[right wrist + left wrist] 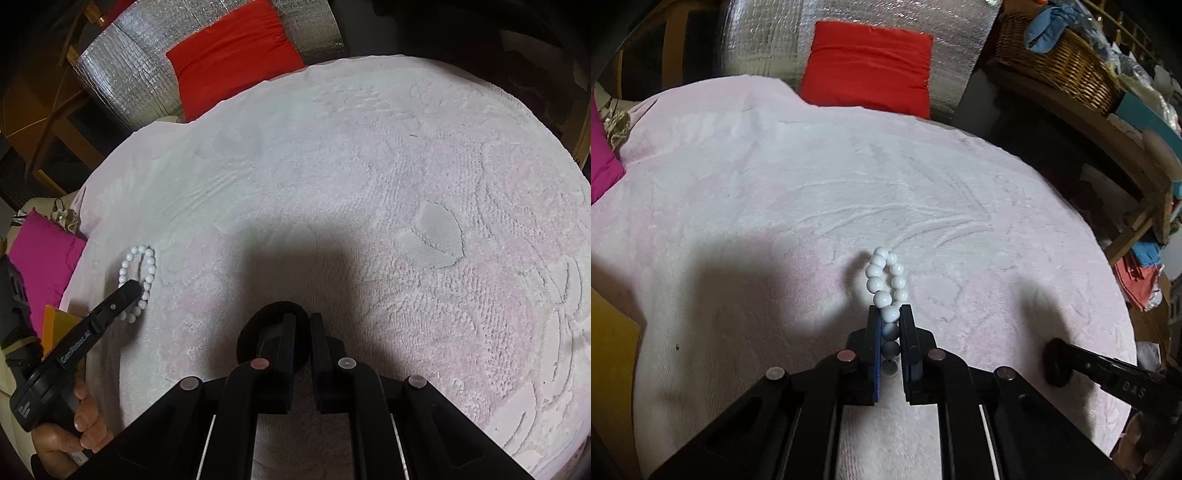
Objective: Organize jewelry
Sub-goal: 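Grasp the white pearl bracelet with the left tool and lift it, then carry the pearl bracelet with left tool while right tool carries the black ring toward the box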
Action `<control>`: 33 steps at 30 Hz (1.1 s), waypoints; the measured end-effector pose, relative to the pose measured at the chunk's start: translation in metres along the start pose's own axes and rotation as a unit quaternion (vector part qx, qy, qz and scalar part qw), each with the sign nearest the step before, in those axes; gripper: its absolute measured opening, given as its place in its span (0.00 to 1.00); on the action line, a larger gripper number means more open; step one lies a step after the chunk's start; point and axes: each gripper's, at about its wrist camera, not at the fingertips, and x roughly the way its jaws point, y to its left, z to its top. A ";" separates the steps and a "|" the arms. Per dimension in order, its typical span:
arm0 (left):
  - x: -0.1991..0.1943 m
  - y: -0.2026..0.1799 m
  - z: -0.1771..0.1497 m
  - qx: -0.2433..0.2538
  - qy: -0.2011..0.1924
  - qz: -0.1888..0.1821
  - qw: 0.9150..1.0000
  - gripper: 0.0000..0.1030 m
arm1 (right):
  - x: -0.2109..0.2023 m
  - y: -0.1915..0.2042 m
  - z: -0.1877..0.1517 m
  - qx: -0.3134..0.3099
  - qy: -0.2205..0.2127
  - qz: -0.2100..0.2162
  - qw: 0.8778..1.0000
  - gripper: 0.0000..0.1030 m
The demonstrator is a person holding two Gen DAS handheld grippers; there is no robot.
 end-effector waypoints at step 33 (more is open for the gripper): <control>-0.180 -0.013 -0.055 0.019 -0.132 -0.036 0.990 0.09 | -0.045 0.050 -0.031 -0.032 -0.081 0.104 0.991 0.08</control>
